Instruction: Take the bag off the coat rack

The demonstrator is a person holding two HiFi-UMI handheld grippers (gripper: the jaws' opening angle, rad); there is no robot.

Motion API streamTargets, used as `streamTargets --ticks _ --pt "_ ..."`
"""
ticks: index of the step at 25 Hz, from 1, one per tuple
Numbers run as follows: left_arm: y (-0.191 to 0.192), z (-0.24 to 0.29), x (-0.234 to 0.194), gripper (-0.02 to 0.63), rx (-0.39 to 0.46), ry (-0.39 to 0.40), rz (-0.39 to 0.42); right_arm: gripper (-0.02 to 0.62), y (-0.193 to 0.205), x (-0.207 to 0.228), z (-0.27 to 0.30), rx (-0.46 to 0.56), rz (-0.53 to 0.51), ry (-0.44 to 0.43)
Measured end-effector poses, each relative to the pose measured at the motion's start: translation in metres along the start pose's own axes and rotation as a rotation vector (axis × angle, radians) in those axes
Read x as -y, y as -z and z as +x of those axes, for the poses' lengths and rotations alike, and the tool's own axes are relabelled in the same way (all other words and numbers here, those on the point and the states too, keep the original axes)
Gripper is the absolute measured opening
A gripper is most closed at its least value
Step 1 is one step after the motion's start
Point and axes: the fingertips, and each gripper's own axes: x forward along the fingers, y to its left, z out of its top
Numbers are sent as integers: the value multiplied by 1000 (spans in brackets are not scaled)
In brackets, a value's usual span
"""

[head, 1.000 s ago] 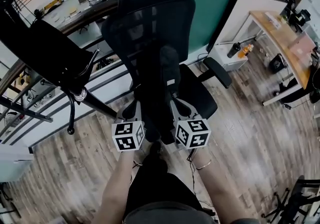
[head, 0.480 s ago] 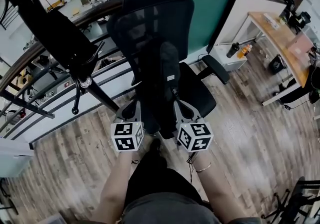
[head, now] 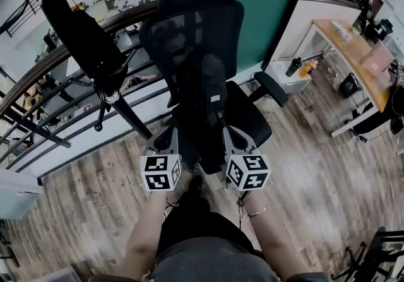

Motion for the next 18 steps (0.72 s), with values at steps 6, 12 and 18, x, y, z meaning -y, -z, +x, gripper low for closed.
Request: streamTargets --ticks 6,12,18 --pt "-4 -7 -4 34 10 -12 2 2 1 -2 -3 1 -7 1" --pt "-5 -10 -2 34 20 -13 5 2 0 -6 -5 5 -31 -1" --pt "-8 -13 0 33 25 -13 12 2 -6 -12 -5 16 -53 -6"
